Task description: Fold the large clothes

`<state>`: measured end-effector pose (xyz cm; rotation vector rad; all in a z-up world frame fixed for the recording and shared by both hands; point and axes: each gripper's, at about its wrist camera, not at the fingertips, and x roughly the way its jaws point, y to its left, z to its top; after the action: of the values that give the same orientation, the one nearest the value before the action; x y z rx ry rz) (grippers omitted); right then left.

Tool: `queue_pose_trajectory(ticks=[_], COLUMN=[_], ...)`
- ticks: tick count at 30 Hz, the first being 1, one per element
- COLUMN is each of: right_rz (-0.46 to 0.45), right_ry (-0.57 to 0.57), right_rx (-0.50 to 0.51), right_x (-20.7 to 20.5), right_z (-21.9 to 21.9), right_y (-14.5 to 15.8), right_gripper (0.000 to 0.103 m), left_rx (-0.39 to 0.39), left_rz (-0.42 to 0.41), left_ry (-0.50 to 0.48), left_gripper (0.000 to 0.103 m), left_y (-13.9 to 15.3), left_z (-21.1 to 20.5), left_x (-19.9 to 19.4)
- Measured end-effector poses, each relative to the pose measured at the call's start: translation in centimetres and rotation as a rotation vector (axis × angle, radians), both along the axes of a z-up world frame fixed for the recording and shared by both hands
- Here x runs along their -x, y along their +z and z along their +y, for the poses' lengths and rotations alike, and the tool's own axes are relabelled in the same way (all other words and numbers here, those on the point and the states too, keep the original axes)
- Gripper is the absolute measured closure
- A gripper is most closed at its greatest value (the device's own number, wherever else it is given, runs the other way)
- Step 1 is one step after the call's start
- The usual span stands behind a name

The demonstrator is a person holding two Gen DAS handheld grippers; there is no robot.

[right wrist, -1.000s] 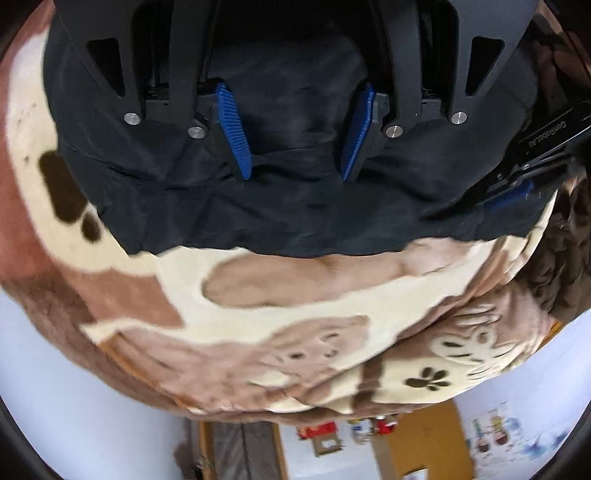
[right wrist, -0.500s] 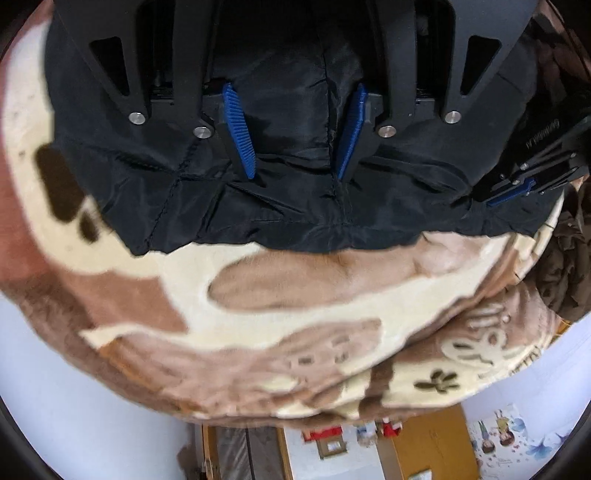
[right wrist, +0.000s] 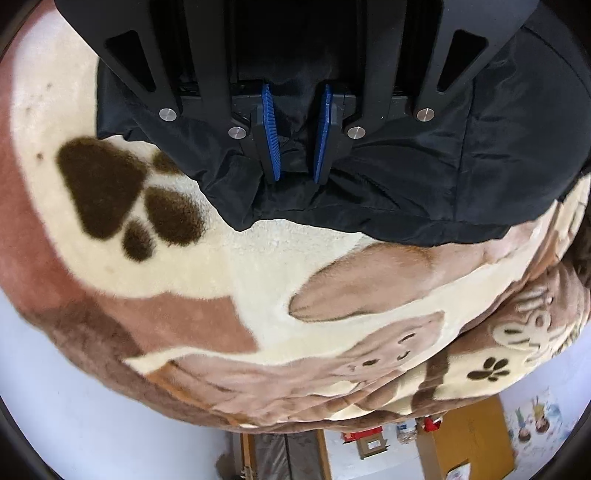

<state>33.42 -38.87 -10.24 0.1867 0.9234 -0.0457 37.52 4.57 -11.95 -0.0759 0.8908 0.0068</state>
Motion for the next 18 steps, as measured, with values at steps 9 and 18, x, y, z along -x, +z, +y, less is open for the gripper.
queue_pose_trajectory(ticks=[9, 18], right_rz=[0.008, -0.139], right_ry=[-0.032, -0.013], right_rx=[-0.196, -0.505], right_x=[1.5, 6.9], right_z=[-1.9, -2.5], right_y=[3.4, 7.7], right_gripper=[0.085, 0.083], left_rx=[0.033, 0.218], left_rz=[-0.006, -0.082], left_ry=[0.016, -0.003], left_gripper=[0.090, 0.090], left_y=[2.2, 6.3], left_z=[0.7, 0.1], left_x=[1.4, 7.7])
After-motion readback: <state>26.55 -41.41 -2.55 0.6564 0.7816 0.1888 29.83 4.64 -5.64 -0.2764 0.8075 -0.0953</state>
